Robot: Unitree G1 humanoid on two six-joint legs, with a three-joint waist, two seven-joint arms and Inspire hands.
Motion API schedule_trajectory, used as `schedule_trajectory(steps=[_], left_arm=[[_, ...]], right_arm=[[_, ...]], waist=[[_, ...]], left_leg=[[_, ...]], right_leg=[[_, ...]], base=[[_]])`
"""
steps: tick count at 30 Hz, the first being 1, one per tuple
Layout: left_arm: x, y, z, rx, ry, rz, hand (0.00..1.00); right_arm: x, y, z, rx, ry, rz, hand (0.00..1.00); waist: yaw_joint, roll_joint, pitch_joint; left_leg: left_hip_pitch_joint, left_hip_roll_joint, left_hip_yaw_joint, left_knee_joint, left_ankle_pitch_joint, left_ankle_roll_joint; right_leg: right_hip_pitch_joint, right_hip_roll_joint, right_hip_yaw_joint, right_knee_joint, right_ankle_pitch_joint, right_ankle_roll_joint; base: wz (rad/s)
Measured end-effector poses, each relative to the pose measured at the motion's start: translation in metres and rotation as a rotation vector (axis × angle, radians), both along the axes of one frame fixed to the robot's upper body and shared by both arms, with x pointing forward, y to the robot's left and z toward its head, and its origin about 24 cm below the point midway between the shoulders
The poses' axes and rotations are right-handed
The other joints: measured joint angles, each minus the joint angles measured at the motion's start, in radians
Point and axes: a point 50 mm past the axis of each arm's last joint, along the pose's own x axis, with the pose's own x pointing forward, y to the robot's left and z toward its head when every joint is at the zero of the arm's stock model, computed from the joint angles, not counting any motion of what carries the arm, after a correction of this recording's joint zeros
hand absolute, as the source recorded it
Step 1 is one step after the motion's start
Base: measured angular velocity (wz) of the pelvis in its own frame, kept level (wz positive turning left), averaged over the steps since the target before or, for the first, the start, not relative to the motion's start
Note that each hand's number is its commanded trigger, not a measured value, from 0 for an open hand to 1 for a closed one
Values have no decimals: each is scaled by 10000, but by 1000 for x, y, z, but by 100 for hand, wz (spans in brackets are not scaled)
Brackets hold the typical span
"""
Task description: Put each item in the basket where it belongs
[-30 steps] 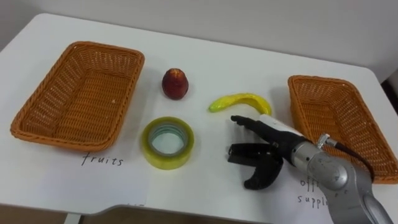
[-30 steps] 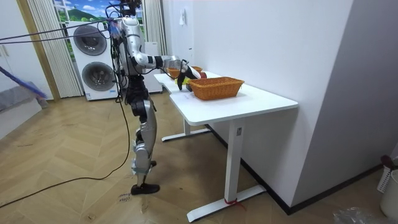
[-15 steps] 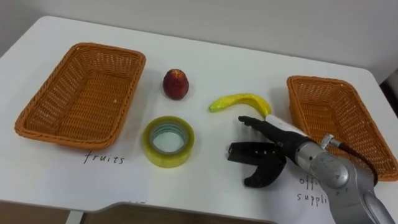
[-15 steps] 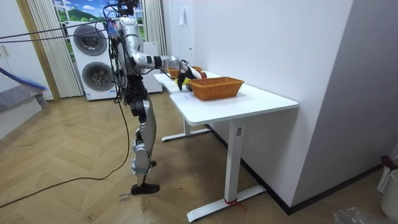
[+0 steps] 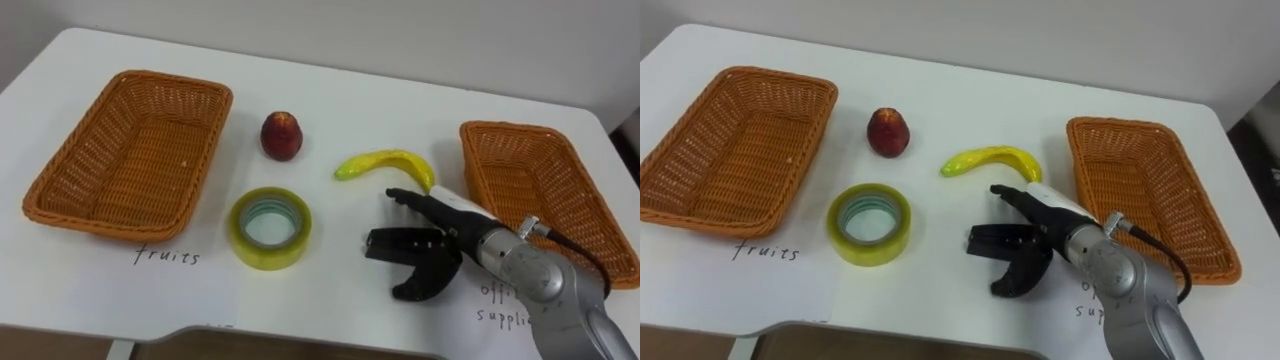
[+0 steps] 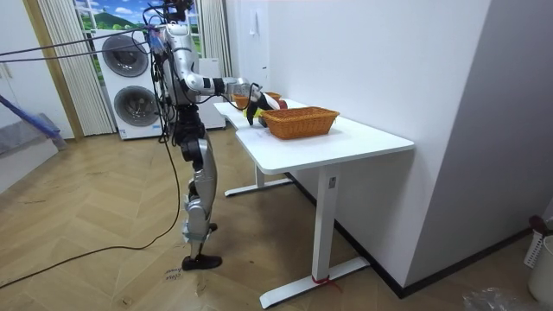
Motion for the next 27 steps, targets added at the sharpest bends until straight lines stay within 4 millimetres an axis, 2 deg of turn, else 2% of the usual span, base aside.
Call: schedule_trajectory(steps=[22,27], left_arm=[[4,1,1,127,53,-357,0],[9,0,1,-21,14,-387,0]], right_arm=[[0,-1,-1,-189,231,53,0],[0,-3,-5,-221,474,7,0]], waist=[[20,-43,-31],[29,-29,-32]], left_leg=[[-49,-7,-35,6,0,1],[17,-13,-189,9,-1,1]], right_leg=[[18,1,-13,-7,0,0],[169,-7,-225,-33,1,1]], base=[[0],[8]])
